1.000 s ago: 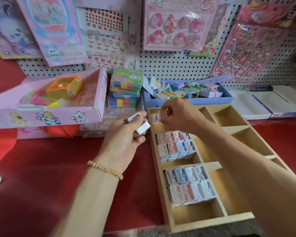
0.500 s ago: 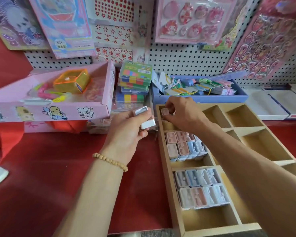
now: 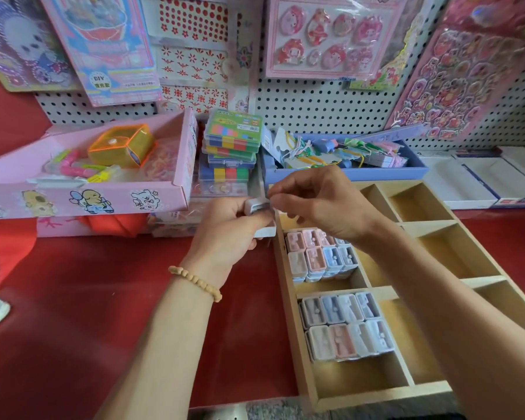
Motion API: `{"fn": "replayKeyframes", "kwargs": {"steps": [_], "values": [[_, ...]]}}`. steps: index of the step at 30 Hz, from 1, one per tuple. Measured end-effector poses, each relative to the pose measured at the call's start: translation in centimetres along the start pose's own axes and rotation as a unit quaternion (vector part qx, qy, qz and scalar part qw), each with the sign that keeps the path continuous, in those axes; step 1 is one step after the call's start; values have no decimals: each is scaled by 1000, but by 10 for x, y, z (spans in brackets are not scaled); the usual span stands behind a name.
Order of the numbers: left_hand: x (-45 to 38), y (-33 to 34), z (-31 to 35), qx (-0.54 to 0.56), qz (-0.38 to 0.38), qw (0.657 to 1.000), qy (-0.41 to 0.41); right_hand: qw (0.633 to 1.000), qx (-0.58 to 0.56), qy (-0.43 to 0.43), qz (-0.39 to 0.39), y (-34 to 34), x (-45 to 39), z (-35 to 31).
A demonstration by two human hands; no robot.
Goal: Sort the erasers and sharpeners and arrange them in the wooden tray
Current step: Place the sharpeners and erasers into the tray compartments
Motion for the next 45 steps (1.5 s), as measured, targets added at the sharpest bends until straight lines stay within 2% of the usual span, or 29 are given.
{"fn": "replayKeyframes", "kwargs": {"steps": [5,8,12,16,22,25,29,34,37,41,45], "values": [[5,14,2,-58,-66,996,21,999,40,-11,-21,0,9,0],[7,20,5,-53,-86,995,22,997,67,-20,-19,-3,13,-2],[4,16,3,-43,-47,998,16,997,70,-6,-19,-5,15,-2],[3,15,8,0,-26,999,22,999,-29,42,-7,-10,17,4],[13,27,20,148,-97,984,-6,981,-152,117,3,-12,23,18],[13,26,17,161,-96,982,-25,991,-83,105,3,-15,23,20],[11,23,14,143,-86,986,-33,1000,-22,-1,-6,-17,25,-1],[13,25,9,115,-88,988,-51,972,206,-110,-7,-12,26,-20],[12,21,7,114,-67,989,-59,971,213,-106,9,-18,23,-17],[3,0,6,100,28,994,-46,962,252,-56,85,-49,6,8],[2,-8,9,100,54,993,-41,940,327,-28,91,-53,-13,28]]}}
Point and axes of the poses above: each hand's wrist, its own x-axis away from the middle knuckle, its own y-axis out of the palm, z = x × y, the point moved 10 cm from there along -x, towards the middle knuckle, and after that the axes turned 8 degrees about z, right-handed, at the moved point
